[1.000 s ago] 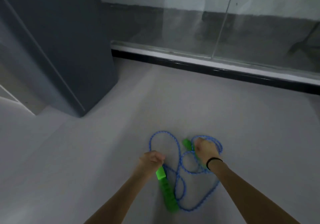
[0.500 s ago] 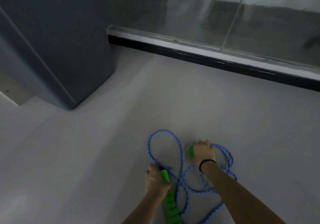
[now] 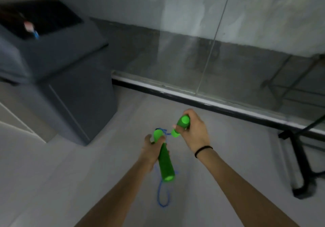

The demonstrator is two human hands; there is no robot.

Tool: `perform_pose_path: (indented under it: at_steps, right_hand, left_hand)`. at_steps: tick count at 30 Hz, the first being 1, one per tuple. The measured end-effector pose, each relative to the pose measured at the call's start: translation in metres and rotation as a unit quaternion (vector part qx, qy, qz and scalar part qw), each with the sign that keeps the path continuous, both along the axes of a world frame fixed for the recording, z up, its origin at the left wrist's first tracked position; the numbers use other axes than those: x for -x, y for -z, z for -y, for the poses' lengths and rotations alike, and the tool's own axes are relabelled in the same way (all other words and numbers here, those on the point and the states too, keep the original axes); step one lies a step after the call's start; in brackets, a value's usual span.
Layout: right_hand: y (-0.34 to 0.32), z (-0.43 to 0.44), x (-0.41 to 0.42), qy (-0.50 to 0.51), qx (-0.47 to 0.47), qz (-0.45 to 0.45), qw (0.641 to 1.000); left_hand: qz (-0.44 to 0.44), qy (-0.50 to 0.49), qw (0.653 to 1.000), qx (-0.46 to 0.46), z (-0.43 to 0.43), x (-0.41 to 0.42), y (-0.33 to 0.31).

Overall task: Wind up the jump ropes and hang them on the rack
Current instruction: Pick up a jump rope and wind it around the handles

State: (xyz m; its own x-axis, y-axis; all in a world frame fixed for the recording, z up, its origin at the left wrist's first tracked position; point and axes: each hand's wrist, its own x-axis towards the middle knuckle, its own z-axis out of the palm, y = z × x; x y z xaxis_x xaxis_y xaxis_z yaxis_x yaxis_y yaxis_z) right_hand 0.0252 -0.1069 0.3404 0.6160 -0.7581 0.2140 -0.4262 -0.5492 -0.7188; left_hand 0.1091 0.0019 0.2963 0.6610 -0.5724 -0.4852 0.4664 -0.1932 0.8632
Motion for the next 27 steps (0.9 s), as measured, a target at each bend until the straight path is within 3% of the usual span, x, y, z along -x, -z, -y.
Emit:
perform_pose_path:
  at_steps: [6,13,16,21,27]
  right_hand:
    - [-0.243,-0.028,0.012,-0.004,0.021,0.096,0.995]
    - [-0.48,-0.054,0.037,-0.074,0.056,0.125,0.988]
    - [-0.546,-0.067,0.053,-0.099,0.093,0.142,0.98]
    - [-0.598,-0.085,0.073,-0.124,0.18,0.14,0.966]
    - [-0.612,-0.075,0.085,-0.027,0.11,0.179,0.977]
  left_hand:
    - [-0.152,-0.011,0.977,0.146,0.007,0.004,-0.262]
    - [-0.129,0.103,0.958,0.234,0.004,0.025,-0.512]
    - [-0.111,0.112,0.953,0.258,0.001,0.033,-0.575]
    - [-0.087,0.091,0.955,0.269,0.004,0.039,-0.631]
    - [-0.049,0.131,0.955,0.262,0.001,0.053,-0.666]
